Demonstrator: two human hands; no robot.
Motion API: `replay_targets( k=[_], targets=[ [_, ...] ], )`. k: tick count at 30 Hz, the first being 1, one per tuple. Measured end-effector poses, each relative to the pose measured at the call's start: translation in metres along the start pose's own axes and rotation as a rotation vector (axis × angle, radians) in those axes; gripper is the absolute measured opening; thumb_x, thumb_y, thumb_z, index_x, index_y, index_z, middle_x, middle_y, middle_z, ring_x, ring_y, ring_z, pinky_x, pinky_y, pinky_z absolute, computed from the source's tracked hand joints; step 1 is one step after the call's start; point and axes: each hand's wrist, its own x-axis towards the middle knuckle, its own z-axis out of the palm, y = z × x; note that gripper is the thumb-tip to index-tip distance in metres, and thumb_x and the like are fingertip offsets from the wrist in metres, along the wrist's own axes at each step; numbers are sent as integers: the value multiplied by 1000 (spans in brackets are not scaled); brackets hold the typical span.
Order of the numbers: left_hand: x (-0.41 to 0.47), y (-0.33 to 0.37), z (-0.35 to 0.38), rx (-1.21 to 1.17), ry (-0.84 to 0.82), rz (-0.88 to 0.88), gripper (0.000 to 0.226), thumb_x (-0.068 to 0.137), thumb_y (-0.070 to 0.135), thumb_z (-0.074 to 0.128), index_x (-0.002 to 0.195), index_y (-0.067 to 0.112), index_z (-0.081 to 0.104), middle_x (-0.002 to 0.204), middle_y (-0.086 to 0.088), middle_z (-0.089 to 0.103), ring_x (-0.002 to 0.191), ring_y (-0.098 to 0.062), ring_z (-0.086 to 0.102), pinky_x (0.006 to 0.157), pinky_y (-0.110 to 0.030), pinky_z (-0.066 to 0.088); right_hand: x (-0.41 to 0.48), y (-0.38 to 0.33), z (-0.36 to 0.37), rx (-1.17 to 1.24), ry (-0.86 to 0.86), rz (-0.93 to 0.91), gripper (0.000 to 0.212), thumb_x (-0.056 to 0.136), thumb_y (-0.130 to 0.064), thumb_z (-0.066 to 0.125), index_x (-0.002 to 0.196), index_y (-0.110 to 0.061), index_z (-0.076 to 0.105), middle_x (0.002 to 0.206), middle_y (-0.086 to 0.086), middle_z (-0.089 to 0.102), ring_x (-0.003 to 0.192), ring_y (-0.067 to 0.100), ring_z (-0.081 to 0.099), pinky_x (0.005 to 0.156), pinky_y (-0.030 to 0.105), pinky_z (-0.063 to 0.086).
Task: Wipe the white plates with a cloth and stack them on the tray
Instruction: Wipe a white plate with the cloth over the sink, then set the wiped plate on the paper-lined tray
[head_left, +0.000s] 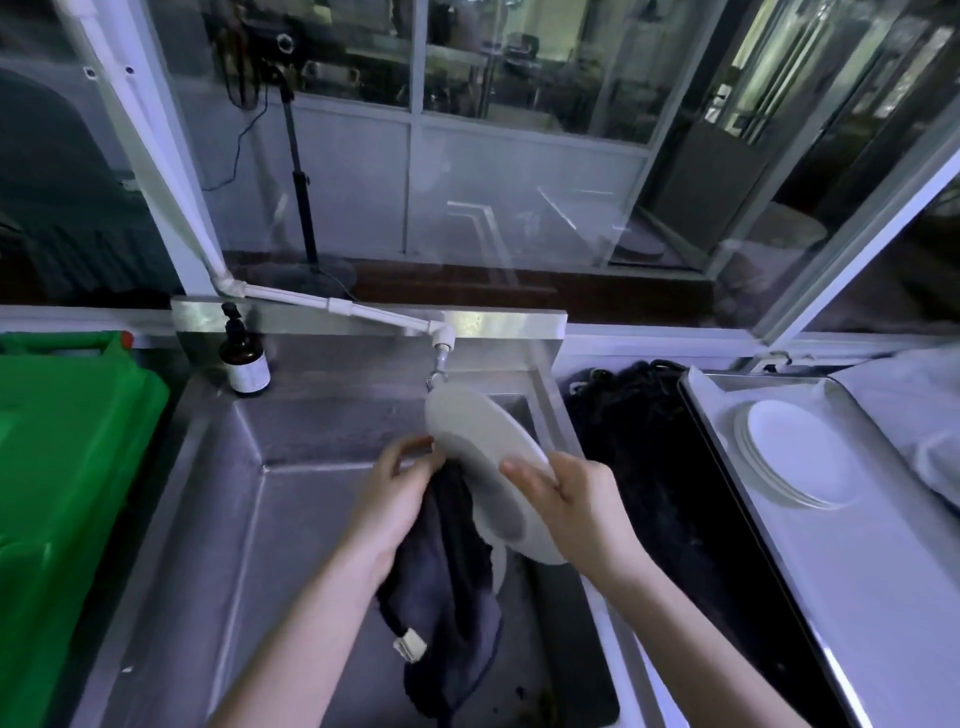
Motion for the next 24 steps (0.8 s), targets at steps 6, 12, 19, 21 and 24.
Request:
replay_targets(
  k=[6, 12, 19, 21, 24],
  targets=[
    [4, 7, -22, -177, -188, -158, 47, 79, 57, 67, 98, 17, 79, 106, -9, 75, 100, -21, 72, 92, -36, 53, -29, 10, 3, -438, -98, -348, 31, 90, -24, 69, 115, -7, 75, 95, 1, 78, 83, 16, 74, 69, 20, 54],
    [-8, -4, -12, 57, -226, -179, 15, 74, 29, 76, 64, 19, 76, 72, -12, 74, 71, -27, 71, 68, -33, 56, -43, 34, -11, -708, -181, -593, 29, 87, -15, 77, 115, -6, 74, 123, 5, 72, 111, 21, 70, 81, 32, 62],
    [-7, -19, 7, 28, -160, -179, 19, 77, 25, 74, 77, 6, 72, 70, -11, 70, 72, -26, 66, 70, -34, 49, -50, 48, -45, -328, -281, 53, 86, 73, -48, 83, 148, -36, 43, 143, -35, 36, 133, -25, 22, 105, -3, 17],
    [-5, -21, 12, -1, -163, -171, 18, 82, 25, 71, 79, 7, 72, 68, -8, 69, 66, -21, 65, 68, -32, 46, -55, 60, -61, -240, -78, 213, 76, 77, -48, 79, 145, -43, 45, 135, -39, 40, 123, -27, 33, 98, -3, 28],
    [-2, -24, 19, -11, -191, -163, 21, 84, 29, 71, 76, 10, 73, 67, -7, 71, 64, -19, 67, 69, -33, 47, -58, 82, -76, -113, 292, 378, 48, 87, -34, 75, 134, -32, 62, 124, -29, 61, 116, -10, 56, 101, 15, 46]
  ],
)
